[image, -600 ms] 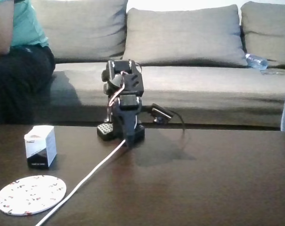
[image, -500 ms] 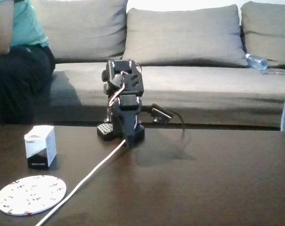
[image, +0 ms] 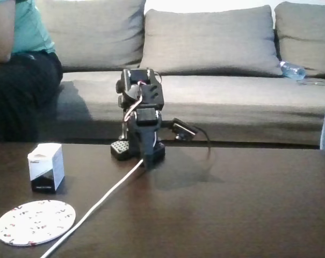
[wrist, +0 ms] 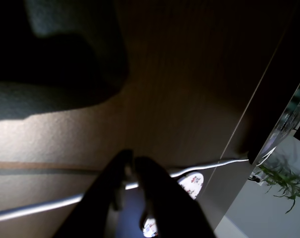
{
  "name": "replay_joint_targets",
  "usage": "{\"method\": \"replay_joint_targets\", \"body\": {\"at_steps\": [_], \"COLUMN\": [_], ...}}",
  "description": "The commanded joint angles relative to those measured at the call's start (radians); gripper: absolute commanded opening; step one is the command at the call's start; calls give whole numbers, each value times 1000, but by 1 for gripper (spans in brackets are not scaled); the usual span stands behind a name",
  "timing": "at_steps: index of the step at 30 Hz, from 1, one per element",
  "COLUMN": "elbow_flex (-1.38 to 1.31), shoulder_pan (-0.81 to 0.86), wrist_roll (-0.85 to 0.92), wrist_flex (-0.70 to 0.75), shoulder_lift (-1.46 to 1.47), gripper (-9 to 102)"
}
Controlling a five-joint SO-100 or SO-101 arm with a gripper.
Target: Grasp a servo box and put it on the zirlivani.
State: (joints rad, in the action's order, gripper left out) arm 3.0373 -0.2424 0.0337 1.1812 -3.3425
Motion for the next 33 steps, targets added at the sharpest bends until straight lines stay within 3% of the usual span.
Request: {"method": "replay_joint_targets", "body": {"at_steps": [1, 20, 24, 28, 33], "elbow_flex": [-15, -37, -218, -477, -732], "shoulder_pan": [6, 21, 31, 89, 288], "wrist_roll": [-8, 26, 109, 265, 459], "wrist_flex": [0, -28, -28, -15, -12], "shoulder_lift": [-11, -11, -8, 77, 399], "gripper": [0, 3, 16, 17, 17]}}
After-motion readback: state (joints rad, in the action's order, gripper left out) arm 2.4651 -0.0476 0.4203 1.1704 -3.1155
